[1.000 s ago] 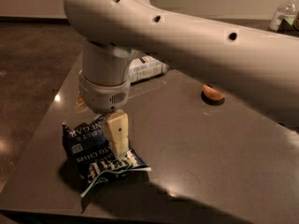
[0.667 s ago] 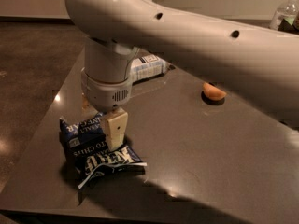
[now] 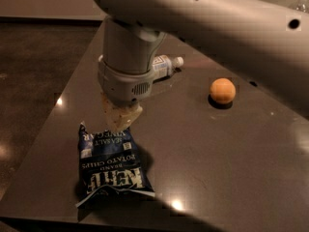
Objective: Pick blue chip bag
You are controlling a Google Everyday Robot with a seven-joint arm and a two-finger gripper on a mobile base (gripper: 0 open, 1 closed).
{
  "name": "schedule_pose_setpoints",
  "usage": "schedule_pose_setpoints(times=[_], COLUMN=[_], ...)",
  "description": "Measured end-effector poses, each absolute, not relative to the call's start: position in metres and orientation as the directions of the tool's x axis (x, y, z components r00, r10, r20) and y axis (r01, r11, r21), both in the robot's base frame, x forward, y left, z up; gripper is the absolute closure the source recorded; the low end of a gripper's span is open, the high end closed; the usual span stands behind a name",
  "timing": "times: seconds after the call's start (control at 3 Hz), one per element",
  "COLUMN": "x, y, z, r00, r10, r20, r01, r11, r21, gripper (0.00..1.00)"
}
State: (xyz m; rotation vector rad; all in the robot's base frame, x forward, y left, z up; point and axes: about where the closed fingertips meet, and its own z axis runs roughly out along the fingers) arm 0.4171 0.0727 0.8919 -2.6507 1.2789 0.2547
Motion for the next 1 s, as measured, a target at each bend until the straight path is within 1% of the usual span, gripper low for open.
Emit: schedule_pose_setpoints(times=[0.33,0.67,1.0], x=[0.419,0.420,0.420], y=[0.054,0.042,0.042], z=[0.920,0.940,0.944], r00=[0.566,0.534,0.532], r10=[-0.783,-0.797,-0.797], r20=[-0.258,-0.284,-0.287], r01=[-0.823,-0.845,-0.847], r11=[-0.554,-0.511,-0.504], r21=[-0.126,-0.155,-0.169], gripper=[1.00,1.00,0.86])
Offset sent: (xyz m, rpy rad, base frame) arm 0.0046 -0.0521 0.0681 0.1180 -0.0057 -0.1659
